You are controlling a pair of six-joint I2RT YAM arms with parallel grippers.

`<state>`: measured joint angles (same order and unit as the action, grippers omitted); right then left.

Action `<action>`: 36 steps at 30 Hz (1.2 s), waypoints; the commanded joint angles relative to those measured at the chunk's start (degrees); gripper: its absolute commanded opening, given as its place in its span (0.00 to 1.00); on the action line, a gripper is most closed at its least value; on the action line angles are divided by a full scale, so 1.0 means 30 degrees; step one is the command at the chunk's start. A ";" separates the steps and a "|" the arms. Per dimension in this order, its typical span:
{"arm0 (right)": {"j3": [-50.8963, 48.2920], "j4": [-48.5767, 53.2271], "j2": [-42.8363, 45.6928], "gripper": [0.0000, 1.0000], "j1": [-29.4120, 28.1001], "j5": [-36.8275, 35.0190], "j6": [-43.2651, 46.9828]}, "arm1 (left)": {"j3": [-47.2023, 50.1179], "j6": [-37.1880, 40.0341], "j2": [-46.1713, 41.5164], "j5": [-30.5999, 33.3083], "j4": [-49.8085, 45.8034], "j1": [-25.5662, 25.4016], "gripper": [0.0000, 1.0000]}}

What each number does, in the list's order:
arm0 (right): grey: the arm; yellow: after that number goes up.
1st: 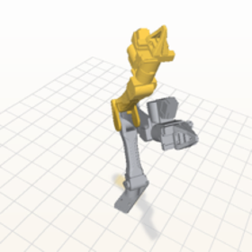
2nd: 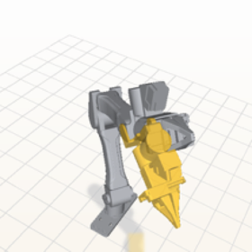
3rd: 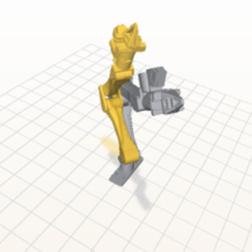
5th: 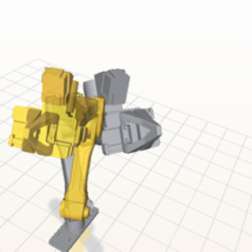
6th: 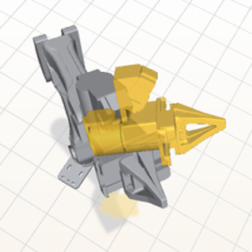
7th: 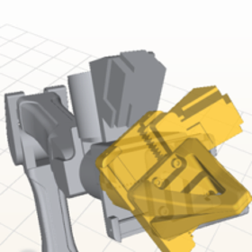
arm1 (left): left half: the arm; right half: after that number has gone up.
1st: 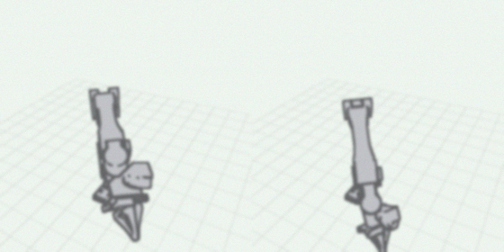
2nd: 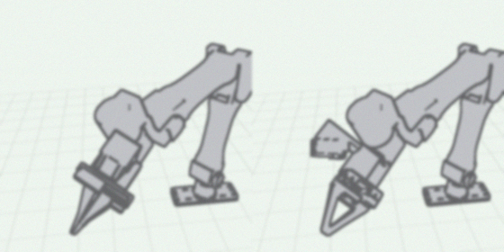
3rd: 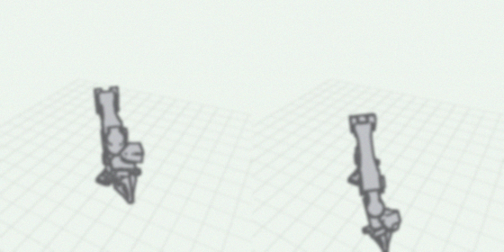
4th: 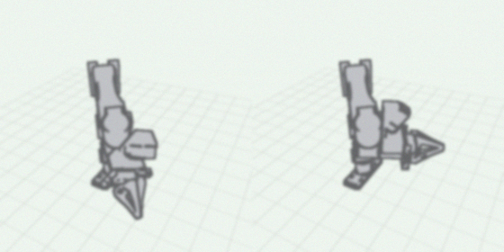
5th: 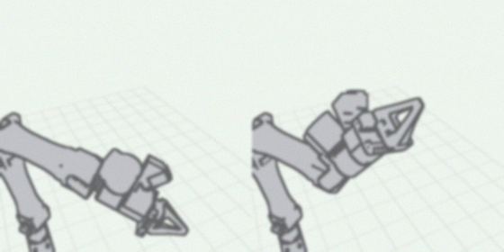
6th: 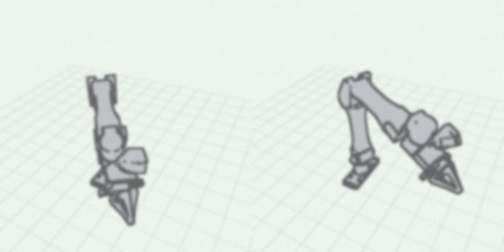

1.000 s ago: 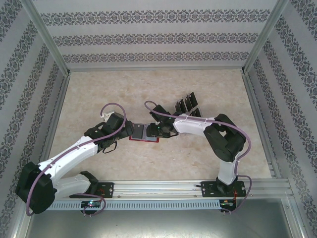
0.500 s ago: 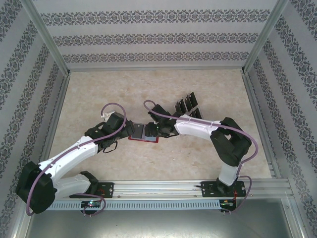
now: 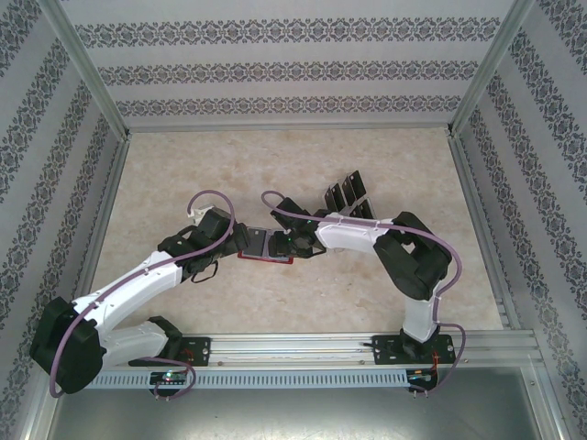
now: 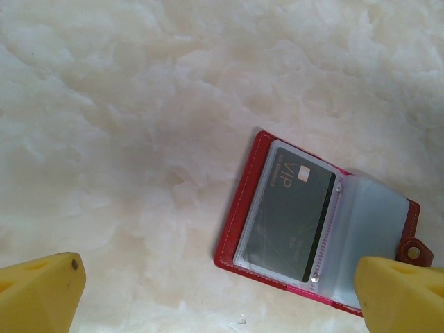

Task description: Put the credit cards into the card holder

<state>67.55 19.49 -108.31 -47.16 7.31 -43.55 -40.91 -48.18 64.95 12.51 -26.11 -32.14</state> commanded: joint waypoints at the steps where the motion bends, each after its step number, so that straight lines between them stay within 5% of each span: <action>1: 0.0452 -0.0139 -0.0546 0.52 -0.0288 -0.0123 -0.0162 | 0.0287 0.0303 -0.0050 0.0106 0.0382 0.0137 1.00; 36: 0.2979 -0.0641 -0.1142 0.52 -0.0803 0.0808 -0.0307 | -0.0075 0.0043 -0.0670 0.0773 -0.0029 0.0196 1.00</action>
<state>74.04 18.04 -110.37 -48.66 8.64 -43.59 -40.82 -48.18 64.69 12.73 -26.13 -32.12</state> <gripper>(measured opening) 0.520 0.999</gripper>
